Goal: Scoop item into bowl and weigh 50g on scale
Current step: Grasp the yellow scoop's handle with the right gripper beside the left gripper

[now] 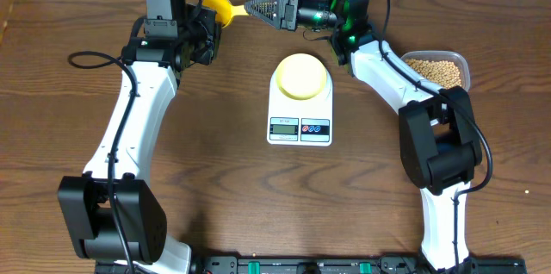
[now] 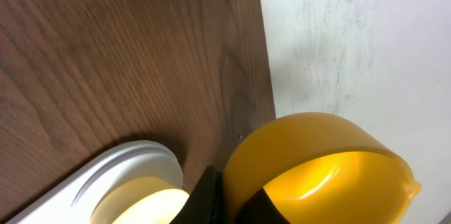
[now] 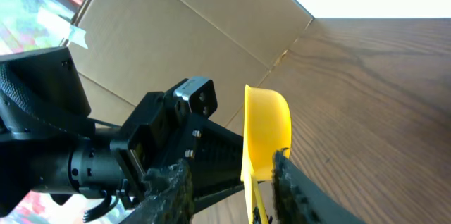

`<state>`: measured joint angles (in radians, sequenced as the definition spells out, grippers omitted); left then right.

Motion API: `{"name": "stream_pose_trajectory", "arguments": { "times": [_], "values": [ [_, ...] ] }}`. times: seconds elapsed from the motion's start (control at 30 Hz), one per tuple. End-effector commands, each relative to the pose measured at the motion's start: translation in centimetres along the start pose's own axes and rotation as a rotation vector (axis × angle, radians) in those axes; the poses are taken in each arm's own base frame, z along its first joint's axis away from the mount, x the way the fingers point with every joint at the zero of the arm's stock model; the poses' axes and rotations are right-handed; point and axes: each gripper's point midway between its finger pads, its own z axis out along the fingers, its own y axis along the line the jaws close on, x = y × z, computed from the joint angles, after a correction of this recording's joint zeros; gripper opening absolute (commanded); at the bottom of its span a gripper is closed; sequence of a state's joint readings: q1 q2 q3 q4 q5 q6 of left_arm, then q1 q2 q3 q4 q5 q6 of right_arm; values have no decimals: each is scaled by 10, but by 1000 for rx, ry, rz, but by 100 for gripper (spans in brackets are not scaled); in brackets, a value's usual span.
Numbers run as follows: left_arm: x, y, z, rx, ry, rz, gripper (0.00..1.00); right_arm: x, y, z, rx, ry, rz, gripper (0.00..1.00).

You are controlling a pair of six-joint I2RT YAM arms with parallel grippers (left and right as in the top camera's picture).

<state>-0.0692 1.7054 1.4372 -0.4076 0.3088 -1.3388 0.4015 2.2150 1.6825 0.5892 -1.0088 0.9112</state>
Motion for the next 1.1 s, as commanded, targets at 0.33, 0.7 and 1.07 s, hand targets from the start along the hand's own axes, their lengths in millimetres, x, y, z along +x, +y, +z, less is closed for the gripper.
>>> {"name": "stream_pose_trajectory", "arguments": {
  "times": [0.33, 0.7, 1.07],
  "values": [
    [-1, -11, -11, 31, -19, 2, 8, -4, 5, 3, -6, -8, -21, 7],
    [-1, -11, -12, 31, -19, 3, 42, -4, 4, 3, -6, -8, -21, 1],
    [-1, -11, -12, 31, -19, 3, 81, -5, 3, 3, -3, -9, -18, 1]
  ]
}}
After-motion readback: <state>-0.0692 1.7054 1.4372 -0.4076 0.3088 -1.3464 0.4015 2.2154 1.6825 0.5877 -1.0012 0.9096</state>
